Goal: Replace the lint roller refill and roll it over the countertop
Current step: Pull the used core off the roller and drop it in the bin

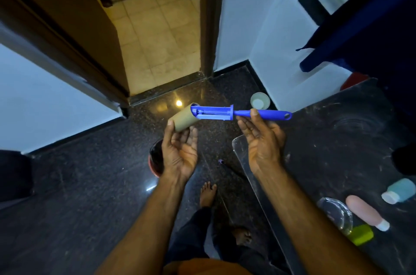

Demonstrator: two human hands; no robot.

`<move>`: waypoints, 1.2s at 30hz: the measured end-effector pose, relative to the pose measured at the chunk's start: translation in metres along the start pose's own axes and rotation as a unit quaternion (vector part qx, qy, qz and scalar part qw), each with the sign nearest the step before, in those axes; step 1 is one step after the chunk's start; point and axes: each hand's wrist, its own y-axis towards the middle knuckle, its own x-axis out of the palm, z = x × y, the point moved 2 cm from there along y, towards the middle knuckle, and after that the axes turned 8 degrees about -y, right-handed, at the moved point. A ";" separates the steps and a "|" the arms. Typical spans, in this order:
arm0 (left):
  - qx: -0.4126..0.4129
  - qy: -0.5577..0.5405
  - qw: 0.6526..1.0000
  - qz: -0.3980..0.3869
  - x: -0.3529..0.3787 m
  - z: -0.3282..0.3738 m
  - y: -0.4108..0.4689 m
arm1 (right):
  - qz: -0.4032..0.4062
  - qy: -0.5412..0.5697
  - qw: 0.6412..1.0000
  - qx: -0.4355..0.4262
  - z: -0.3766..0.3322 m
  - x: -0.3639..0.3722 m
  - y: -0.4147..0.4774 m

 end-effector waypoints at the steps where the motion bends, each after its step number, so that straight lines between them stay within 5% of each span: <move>1: 0.000 -0.018 1.000 0.004 -0.003 0.000 0.000 | -0.001 0.004 1.000 0.010 0.004 0.004 -0.002; 10: -0.048 -0.030 0.998 0.002 -0.020 0.007 0.016 | -0.002 0.061 0.988 0.142 0.037 0.020 -0.014; 25: 0.037 -0.067 0.985 0.157 -0.105 0.039 0.073 | -0.066 -0.023 0.988 0.139 0.031 0.011 -0.010; 32: -0.023 -0.060 0.966 0.251 -0.144 0.047 0.089 | -0.066 -0.060 0.986 0.139 0.038 0.001 -0.011; 36: -0.012 -0.022 0.974 0.227 -0.135 0.046 0.090 | -0.061 -0.063 0.987 0.138 0.033 -0.008 -0.012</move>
